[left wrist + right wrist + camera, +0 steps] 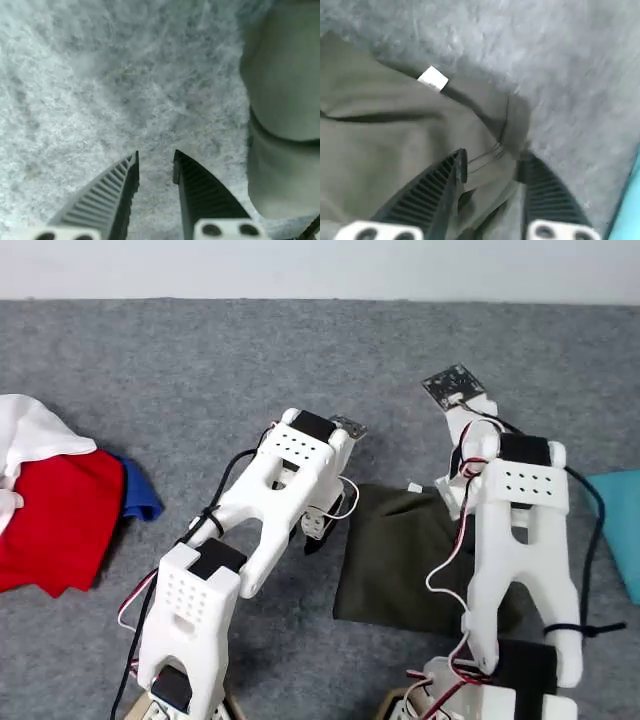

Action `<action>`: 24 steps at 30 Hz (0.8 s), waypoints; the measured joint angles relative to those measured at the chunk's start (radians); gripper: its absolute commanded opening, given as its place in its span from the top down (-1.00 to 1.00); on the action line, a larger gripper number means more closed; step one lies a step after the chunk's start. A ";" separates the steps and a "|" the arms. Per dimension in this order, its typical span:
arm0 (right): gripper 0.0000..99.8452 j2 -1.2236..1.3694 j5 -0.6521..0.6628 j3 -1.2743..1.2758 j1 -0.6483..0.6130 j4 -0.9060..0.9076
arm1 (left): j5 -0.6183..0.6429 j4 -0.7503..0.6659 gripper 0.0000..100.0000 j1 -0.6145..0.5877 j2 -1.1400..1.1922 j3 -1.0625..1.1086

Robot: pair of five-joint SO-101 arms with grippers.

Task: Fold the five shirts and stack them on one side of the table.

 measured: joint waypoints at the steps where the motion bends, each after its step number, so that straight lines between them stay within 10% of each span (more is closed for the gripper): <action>1: 0.80 0.000 -0.021 0.000 0.000 -0.002 | 0.000 0.000 0.78 0.000 0.000 0.000; 24: 0.80 0.000 0.026 0.164 0.149 -0.242 | 0.000 0.000 0.78 0.000 0.000 0.000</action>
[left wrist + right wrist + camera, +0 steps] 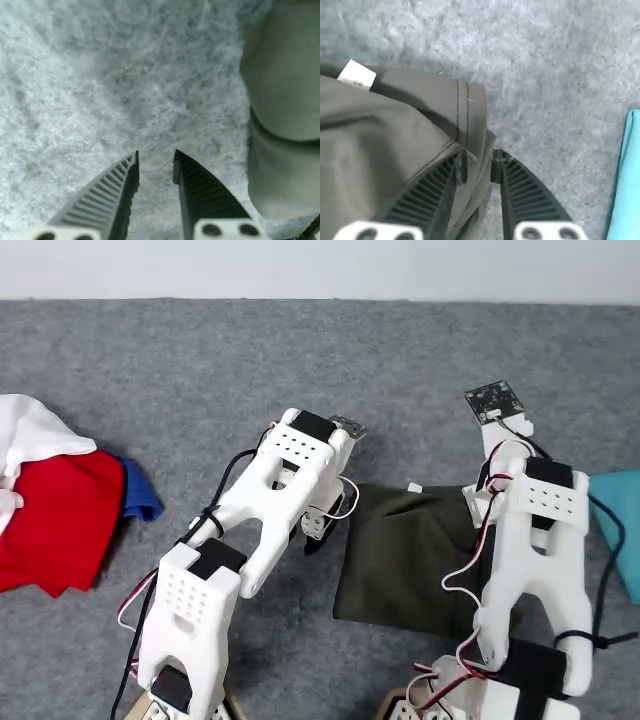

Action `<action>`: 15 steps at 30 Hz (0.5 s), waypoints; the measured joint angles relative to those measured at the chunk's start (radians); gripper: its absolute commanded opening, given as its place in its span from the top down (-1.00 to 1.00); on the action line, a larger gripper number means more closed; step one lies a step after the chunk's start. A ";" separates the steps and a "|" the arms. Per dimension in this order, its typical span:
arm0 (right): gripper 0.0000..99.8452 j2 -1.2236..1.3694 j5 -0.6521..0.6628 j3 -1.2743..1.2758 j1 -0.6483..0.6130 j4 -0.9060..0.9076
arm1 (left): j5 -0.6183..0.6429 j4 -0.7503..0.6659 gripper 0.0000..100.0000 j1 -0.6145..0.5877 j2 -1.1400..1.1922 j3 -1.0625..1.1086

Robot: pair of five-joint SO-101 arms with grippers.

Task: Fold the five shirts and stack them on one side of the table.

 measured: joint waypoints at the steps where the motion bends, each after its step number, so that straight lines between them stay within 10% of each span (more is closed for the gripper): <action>1: 0.80 0.000 0.002 0.000 0.000 0.000 | 0.000 0.000 0.78 0.000 0.000 0.000; 9: 0.50 0.000 0.003 0.000 -0.035 0.035 | 0.000 0.000 0.78 0.000 0.000 0.000; 15: 0.65 -0.006 0.005 0.000 -0.069 0.118 | 0.000 0.000 0.78 0.000 0.000 0.000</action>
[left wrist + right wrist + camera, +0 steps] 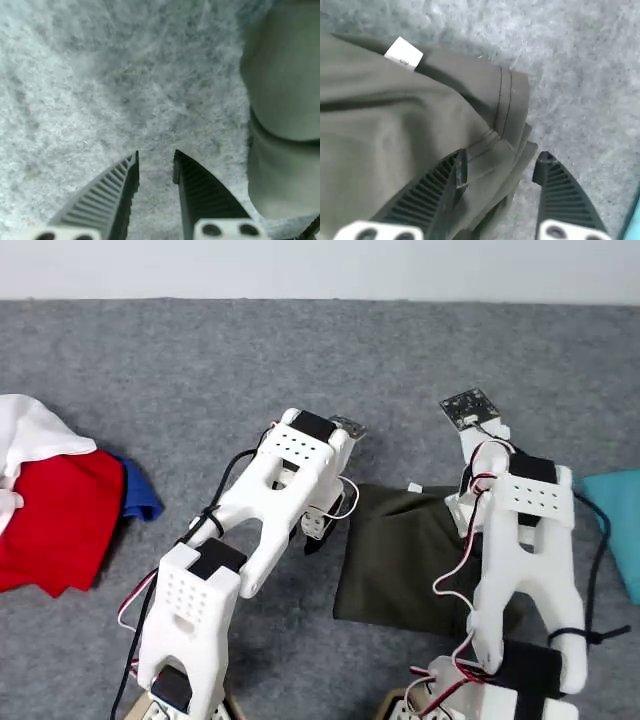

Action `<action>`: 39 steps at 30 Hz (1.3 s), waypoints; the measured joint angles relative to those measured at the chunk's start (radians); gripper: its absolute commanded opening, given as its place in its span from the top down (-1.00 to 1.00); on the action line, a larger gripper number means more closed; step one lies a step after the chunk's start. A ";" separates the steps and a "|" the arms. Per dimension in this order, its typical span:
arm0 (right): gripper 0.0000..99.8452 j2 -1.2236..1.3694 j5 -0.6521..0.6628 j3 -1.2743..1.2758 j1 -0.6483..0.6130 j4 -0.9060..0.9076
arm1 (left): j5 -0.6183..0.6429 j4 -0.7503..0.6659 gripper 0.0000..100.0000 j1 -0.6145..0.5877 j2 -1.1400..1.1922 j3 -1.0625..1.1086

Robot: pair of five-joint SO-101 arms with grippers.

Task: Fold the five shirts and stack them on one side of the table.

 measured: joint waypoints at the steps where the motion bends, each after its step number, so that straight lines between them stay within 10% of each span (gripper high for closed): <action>1: 0.68 0.000 0.000 0.000 0.000 0.003 | 0.000 0.000 0.78 0.000 0.000 0.000; 39: 0.98 0.098 0.000 0.034 -0.003 -0.121 | 0.000 0.000 0.78 0.000 0.000 0.000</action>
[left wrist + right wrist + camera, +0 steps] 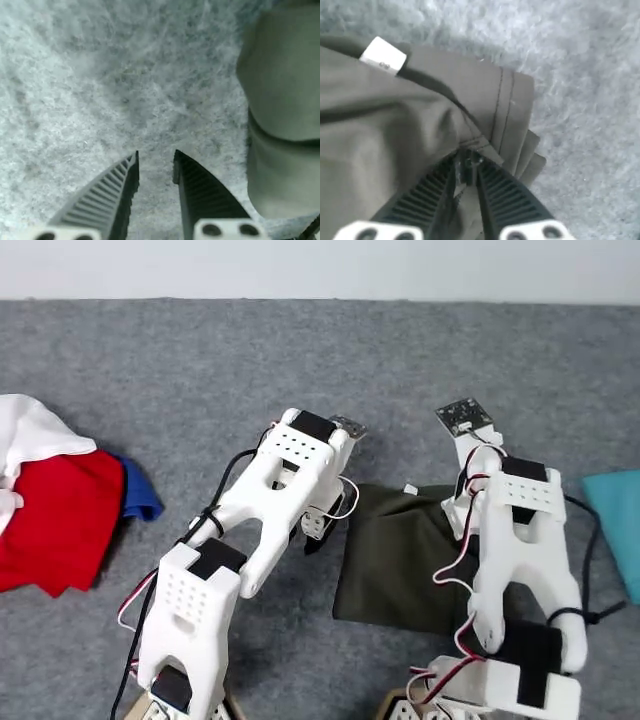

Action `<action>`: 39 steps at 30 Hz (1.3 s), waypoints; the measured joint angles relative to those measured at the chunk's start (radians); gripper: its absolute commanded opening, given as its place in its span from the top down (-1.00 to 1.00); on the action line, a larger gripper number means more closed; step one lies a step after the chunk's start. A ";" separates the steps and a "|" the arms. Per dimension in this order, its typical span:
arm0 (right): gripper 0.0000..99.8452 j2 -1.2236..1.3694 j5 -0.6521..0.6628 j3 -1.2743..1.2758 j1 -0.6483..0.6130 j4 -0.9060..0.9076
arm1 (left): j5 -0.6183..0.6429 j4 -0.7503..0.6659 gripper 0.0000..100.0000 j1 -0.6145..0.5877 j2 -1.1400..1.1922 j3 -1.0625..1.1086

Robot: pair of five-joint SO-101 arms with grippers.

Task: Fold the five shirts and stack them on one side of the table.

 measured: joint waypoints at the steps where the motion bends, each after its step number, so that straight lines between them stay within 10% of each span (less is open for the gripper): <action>1: 0.98 -0.003 0.000 0.000 0.000 -0.005 | 0.000 0.000 0.78 0.000 0.000 0.000; 26: 0.97 -0.009 0.000 -0.080 0.009 -0.015 | 0.000 0.000 0.78 0.000 0.000 0.005; 39: 0.17 -0.077 -0.465 -0.301 0.123 0.423 | 0.000 0.000 0.78 -0.002 0.000 0.089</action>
